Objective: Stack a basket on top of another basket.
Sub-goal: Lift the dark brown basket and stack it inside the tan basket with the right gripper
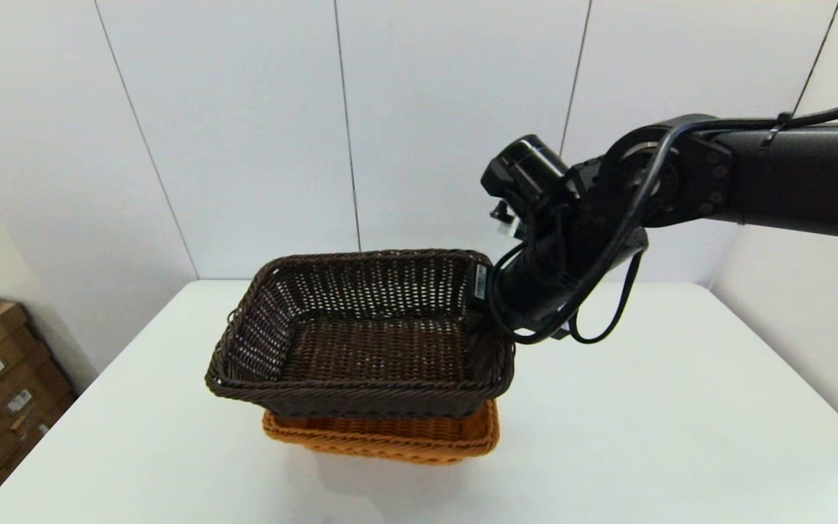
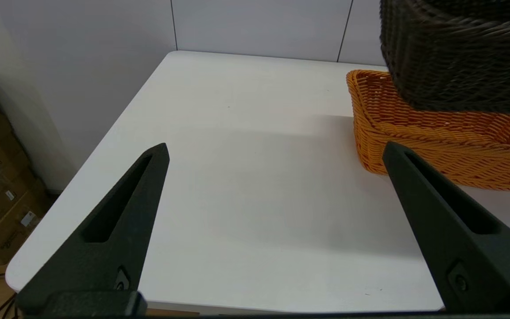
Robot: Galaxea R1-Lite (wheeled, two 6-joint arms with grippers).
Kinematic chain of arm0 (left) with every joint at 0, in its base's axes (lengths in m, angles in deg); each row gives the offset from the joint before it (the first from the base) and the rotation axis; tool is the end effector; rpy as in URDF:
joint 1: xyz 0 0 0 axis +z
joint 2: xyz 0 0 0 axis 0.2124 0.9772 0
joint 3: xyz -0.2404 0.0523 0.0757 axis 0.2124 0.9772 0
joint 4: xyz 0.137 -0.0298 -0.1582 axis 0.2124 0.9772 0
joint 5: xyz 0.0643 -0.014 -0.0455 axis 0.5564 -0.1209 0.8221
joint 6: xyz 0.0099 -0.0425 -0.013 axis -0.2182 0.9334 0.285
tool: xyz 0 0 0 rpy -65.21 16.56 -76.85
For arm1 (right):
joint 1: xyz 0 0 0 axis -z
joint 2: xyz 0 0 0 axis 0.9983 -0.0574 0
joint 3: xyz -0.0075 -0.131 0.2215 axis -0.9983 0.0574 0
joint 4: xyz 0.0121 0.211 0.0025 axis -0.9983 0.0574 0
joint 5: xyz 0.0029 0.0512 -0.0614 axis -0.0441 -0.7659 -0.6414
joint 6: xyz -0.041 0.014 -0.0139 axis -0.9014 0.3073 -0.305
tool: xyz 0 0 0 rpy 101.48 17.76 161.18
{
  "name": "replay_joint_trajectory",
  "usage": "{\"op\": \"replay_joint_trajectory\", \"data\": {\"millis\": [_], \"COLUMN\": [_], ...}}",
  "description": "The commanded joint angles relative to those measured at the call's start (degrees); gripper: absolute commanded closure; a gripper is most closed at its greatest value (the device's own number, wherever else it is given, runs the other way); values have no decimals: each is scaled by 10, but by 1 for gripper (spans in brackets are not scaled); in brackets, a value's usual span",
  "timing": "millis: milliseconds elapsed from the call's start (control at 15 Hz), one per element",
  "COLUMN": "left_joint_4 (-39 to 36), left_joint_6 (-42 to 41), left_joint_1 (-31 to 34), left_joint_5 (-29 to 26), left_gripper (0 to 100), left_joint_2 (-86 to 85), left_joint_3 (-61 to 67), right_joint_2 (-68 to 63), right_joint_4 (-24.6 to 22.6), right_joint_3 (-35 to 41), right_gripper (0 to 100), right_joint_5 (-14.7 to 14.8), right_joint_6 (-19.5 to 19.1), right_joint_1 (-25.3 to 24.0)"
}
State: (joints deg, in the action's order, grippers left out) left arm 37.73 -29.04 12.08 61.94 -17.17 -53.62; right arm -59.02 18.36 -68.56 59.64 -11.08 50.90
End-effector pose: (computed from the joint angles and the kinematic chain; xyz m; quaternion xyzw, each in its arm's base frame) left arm 0.0636 0.0014 0.0765 -0.0453 0.0137 0.0163 0.9987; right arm 0.3171 0.2355 0.1568 0.1812 0.5592 0.1219 0.7997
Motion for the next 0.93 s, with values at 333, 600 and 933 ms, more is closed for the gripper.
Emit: {"op": "replay_joint_trajectory", "data": {"millis": [333, 600, 933], "left_joint_4": [0, 0, 0], "left_joint_6": [0, 0, 0], "left_joint_1": [0, 0, 0], "left_joint_5": [0, 0, 0], "left_gripper": [0, 0, 0], "left_joint_2": [0, 0, 0], "left_joint_3": [0, 0, 0], "right_joint_2": [-52, -57, -64], "right_joint_4": [2, 2, 2], "right_joint_3": [-20, -18, -17], "right_gripper": [100, 100, 100], "right_joint_5": [-5, -33, -43], "right_joint_6": [23, 20, 19], "right_joint_1": [34, 32, 31]}}
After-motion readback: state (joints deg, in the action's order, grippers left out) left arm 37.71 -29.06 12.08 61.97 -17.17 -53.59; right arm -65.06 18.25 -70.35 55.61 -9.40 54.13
